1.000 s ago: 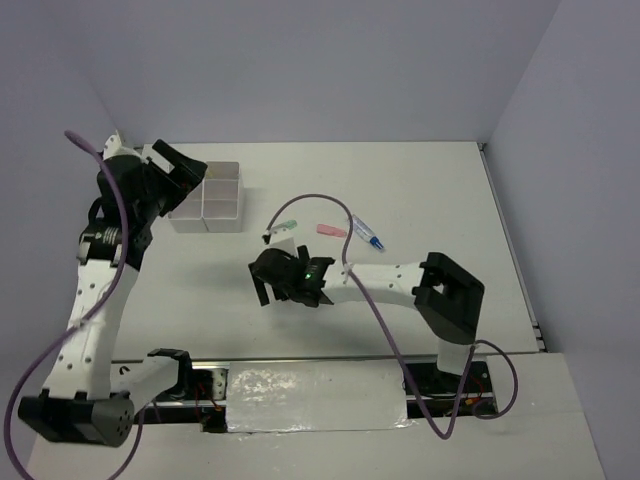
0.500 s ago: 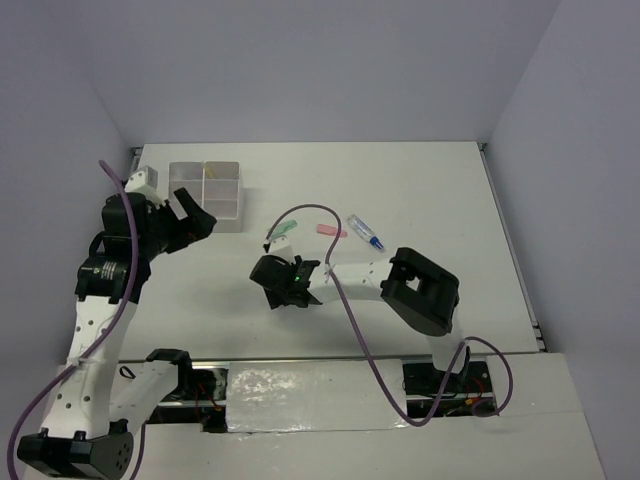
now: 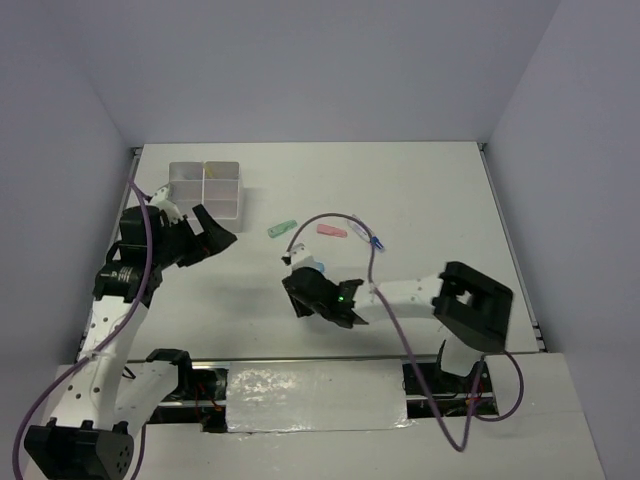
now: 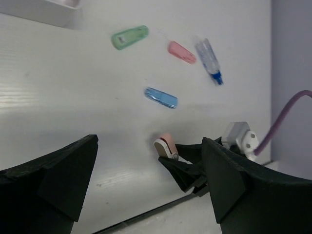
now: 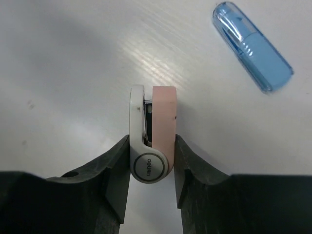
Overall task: Sort the stationery into containers
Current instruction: Pick up the stapler from the center of the board.
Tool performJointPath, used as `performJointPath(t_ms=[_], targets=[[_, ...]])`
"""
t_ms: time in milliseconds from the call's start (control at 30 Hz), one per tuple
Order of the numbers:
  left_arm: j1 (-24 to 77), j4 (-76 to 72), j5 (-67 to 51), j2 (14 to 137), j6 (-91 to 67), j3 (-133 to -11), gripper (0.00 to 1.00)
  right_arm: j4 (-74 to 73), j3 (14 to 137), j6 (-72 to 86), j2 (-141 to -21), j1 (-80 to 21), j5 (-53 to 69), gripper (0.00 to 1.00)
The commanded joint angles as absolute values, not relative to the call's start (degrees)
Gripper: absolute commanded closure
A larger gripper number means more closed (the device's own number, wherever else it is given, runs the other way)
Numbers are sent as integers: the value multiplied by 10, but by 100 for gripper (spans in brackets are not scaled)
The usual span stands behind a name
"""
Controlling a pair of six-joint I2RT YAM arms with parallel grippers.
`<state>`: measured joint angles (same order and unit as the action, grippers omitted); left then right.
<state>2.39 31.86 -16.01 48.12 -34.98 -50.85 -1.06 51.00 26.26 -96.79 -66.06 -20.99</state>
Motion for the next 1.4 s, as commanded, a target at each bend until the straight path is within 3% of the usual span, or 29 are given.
performJointPath(t_ms=[0,133,500,867,1100,1167,1200,1267,1300,1367], targets=[[27,219,-307,456,-416,-477,1,189,433,182,-826,-679,-205,100],[54,141,-363,439,-460,-451,1,240,382,127,-753,-703,-190,100],[200,127,-319,470,-483,-467,9,323,371,-20,-702,-770,-254,100],[247,178,-272,464,-448,-469,27,354,370,-69,-693,-776,-298,100],[278,161,-272,475,-448,-469,49,344,395,-88,-705,-777,-290,100],[287,163,-269,478,-446,-473,61,345,398,-93,-712,-778,-294,100],[291,165,-268,479,-443,-476,73,345,401,-95,-714,-777,-295,100],[295,170,-266,484,-440,-479,83,346,403,-99,-719,-777,-301,100],[299,172,-265,486,-437,-482,94,346,407,-100,-722,-776,-303,100],[302,178,-251,490,-432,-486,100,345,413,-104,-725,-774,-302,100]])
